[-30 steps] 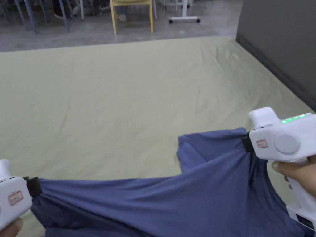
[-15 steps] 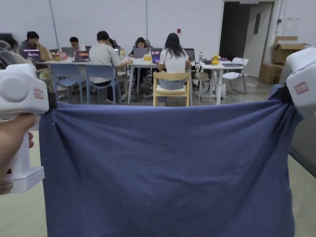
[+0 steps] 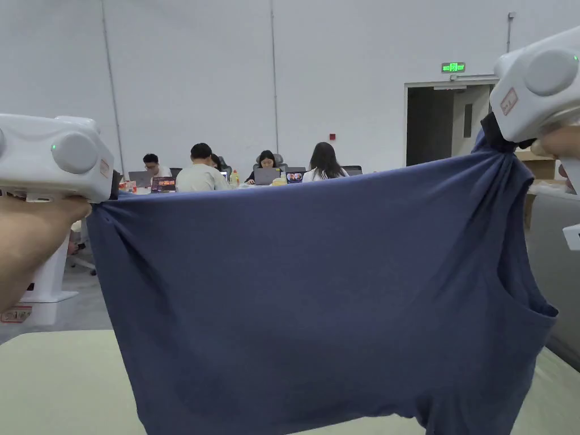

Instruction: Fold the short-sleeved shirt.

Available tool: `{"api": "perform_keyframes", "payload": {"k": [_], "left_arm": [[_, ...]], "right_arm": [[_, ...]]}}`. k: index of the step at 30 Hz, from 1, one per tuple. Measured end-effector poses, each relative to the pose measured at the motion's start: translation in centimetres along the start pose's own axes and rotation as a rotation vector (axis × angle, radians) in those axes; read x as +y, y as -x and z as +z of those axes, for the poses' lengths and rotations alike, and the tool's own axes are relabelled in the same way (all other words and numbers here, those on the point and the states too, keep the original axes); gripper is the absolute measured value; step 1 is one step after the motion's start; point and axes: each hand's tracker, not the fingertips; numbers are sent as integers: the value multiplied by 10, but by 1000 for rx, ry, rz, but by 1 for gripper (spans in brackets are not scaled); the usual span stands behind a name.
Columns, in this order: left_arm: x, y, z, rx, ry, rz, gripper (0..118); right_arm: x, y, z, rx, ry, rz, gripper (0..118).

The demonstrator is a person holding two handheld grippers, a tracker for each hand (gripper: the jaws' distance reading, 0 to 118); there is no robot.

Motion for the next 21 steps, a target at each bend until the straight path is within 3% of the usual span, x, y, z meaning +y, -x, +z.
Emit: {"api": "perform_keyframes", "payload": {"k": [2,7,10,15,21], "left_arm": [[-4,-4,-12,1,9,-2,0],[-29,-14,-41,-22,52,27,0],[-58,-26,-57,-30,83,3,0],[-139,-57,-92,-55,221,-61,0],[-264,-88,-122,-100,444,-19,0]], "right_arm": [[-2,1,-8,10,2,-25,4],[-29,16,-39,-2,29,33,4],[-58,23,-68,10,91,22,4],[-158,64,-121,26,238,116,4],[-295,105,-153,78,374,46,4]]}}
